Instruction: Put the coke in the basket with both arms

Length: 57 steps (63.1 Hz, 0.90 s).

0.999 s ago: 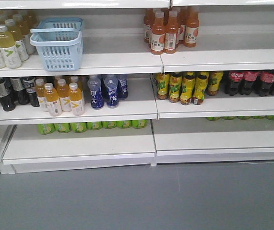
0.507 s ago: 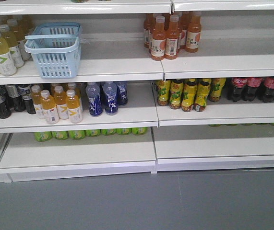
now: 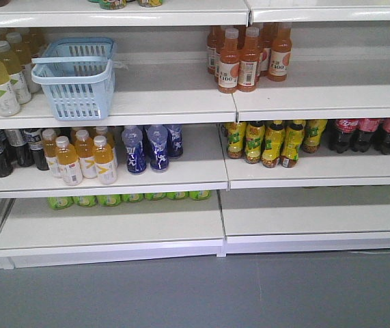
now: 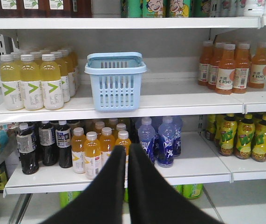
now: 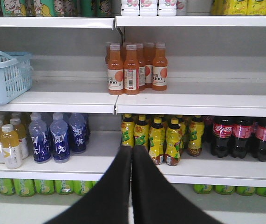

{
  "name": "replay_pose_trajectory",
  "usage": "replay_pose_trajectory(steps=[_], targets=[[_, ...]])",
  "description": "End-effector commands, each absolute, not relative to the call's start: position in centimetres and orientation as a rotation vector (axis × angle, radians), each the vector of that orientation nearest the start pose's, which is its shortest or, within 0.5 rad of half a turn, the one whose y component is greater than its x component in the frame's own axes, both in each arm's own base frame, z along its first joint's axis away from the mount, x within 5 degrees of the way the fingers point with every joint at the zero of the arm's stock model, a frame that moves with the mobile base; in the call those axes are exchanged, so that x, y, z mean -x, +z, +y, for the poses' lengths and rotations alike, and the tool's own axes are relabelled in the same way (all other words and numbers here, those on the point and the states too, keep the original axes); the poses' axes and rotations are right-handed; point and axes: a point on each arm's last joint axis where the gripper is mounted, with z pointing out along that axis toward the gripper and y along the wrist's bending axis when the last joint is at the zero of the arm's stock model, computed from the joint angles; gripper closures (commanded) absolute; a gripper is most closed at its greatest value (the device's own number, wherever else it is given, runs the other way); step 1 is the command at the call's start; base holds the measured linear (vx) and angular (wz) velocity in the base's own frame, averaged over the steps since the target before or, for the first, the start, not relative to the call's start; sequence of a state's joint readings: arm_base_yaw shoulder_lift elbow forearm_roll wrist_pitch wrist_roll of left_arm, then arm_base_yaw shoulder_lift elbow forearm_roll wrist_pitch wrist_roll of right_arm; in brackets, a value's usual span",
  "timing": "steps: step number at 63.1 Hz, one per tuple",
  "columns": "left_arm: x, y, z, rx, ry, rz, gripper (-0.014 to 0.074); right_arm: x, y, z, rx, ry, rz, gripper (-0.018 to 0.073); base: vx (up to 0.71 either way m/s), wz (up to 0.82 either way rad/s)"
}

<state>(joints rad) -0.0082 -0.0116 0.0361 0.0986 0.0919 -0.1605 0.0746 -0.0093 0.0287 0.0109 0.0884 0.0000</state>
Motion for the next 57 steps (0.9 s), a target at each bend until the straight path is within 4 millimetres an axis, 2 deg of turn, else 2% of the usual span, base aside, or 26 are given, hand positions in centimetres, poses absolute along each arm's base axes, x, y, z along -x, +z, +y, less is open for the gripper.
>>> replay_pose_trajectory(steps=[1, 57], targets=[[-5.60, 19.88, -0.05, 0.041, -0.059, 1.516, 0.0602, -5.64, 19.70, 0.41, 0.049, 0.064, 1.523, 0.0569, 0.08, 0.01], [-5.60, 19.88, -0.05, 0.041, -0.059, 1.516, 0.0602, -5.64, 19.70, 0.41, 0.049, 0.064, 1.523, 0.0569, 0.10, 0.01]])
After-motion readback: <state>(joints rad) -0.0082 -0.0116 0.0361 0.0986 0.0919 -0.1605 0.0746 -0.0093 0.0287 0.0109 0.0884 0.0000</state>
